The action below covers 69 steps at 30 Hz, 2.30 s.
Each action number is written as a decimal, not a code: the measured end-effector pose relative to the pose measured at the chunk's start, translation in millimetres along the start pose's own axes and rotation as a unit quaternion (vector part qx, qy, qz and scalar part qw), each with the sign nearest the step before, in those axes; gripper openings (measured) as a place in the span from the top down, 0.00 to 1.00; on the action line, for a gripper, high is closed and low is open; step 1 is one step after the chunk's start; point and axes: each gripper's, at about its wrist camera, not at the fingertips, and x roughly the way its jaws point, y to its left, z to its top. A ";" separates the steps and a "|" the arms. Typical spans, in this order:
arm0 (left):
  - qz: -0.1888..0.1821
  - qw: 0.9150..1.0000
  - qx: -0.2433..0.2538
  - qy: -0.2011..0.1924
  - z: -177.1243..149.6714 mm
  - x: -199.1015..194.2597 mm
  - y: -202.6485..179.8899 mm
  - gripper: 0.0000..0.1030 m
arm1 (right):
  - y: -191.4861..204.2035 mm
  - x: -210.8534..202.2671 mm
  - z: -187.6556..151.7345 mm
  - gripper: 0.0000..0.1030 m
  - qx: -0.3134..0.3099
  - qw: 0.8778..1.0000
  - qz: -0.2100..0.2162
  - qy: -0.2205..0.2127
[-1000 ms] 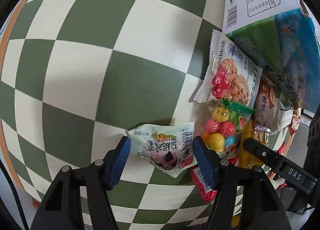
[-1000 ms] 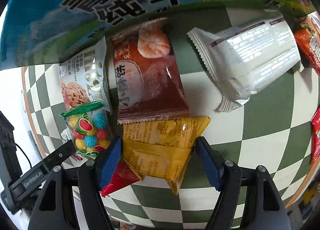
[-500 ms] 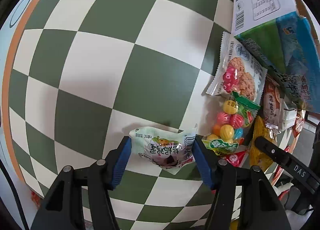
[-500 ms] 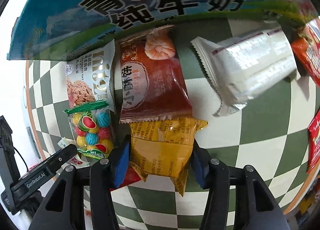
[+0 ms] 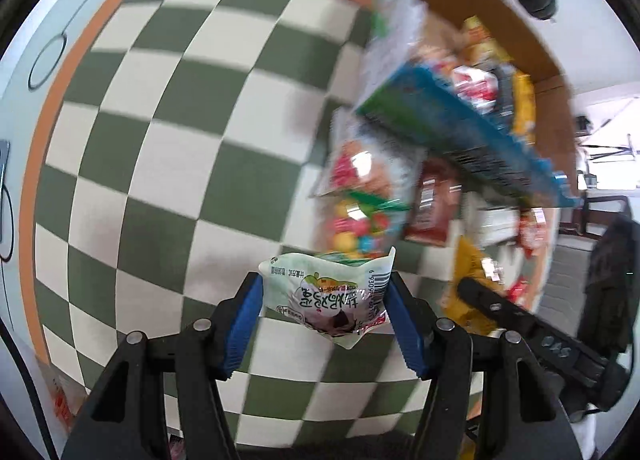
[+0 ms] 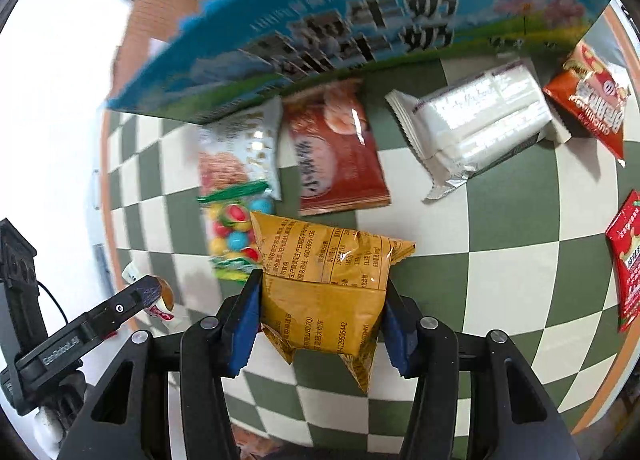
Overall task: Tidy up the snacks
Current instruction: 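Carry both bags into the box and open both tools to release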
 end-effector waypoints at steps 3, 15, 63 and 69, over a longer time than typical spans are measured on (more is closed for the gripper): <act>-0.022 0.999 0.018 -0.019 16.5 -32.7 -17.9 0.42 | 4.9 -22.6 5.2 0.46 -0.003 1.000 0.020 -0.012; -0.014 0.990 0.121 -0.065 136.0 -89.6 -128.0 0.42 | 3.9 -157.7 72.9 0.46 -0.010 0.992 0.048 -0.117; 0.071 0.980 0.140 -0.122 169.8 -68.8 -163.2 0.13 | -28.1 -163.6 151.2 0.09 -0.045 0.987 -0.104 -0.116; 0.086 0.973 0.143 -0.158 132.2 -89.1 -156.2 0.13 | -21.4 -182.7 120.8 0.09 -0.052 0.983 -0.102 -0.146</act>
